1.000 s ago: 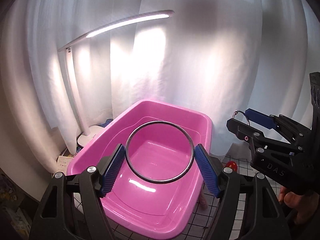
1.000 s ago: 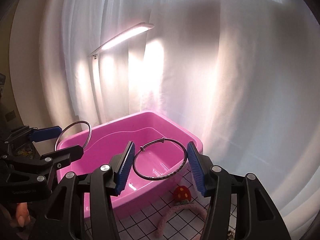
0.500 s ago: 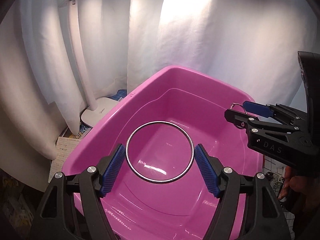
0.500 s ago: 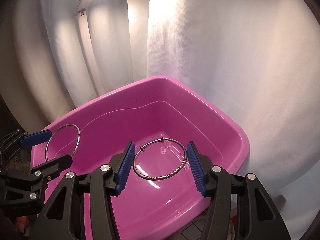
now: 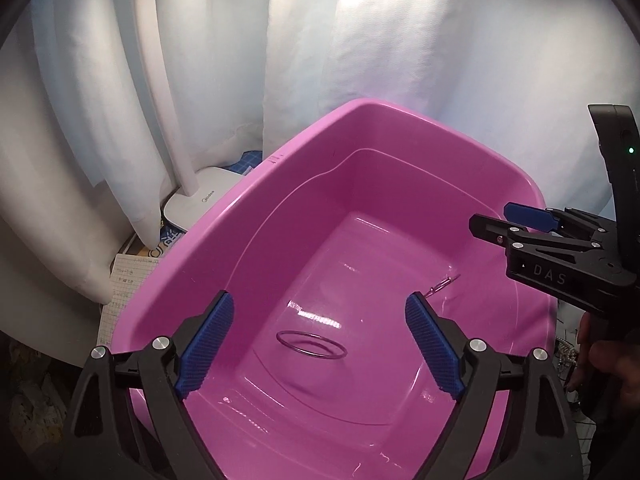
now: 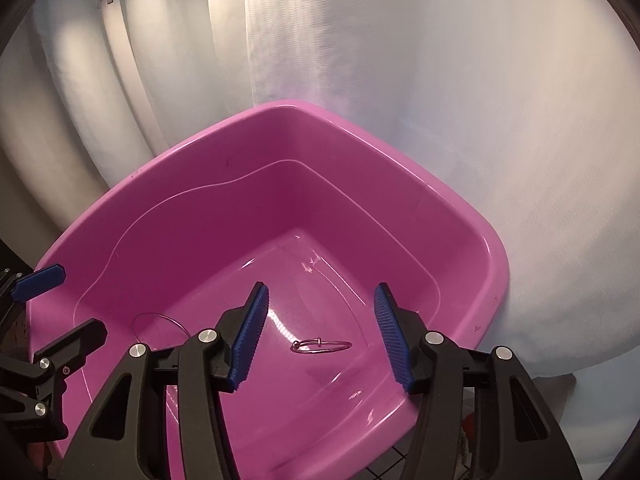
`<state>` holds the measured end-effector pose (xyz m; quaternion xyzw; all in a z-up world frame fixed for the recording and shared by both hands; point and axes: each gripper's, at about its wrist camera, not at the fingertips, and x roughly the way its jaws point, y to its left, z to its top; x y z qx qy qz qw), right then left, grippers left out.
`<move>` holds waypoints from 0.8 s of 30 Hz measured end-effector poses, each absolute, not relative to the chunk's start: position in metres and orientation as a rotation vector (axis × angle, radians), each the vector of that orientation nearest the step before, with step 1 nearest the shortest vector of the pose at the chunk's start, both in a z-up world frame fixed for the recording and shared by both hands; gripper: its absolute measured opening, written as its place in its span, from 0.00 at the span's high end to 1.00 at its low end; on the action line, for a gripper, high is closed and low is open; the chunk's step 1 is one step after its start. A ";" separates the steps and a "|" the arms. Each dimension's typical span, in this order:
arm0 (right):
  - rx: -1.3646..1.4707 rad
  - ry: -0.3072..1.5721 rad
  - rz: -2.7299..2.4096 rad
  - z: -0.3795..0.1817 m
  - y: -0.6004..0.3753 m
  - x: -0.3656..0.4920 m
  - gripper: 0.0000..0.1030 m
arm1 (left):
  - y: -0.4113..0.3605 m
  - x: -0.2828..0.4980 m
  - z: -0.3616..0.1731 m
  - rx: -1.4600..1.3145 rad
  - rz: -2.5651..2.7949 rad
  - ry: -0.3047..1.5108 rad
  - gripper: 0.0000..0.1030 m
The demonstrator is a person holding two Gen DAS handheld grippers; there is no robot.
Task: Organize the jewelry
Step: 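Open both tools to drop the rings into the pink tub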
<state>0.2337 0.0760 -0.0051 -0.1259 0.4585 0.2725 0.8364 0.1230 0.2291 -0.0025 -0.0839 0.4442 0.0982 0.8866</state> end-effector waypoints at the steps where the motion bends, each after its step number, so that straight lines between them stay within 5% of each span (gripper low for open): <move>1: -0.265 0.968 0.576 -0.005 0.075 0.233 0.48 | 0.231 0.123 -0.003 -0.173 0.209 0.927 0.16; 15: -0.257 0.955 0.576 -0.005 0.079 0.231 0.47 | 0.231 0.115 0.000 -0.183 0.213 0.932 0.12; 24: -0.257 0.949 0.579 -0.001 0.079 0.225 0.35 | 0.232 0.112 0.004 -0.175 0.239 0.951 0.08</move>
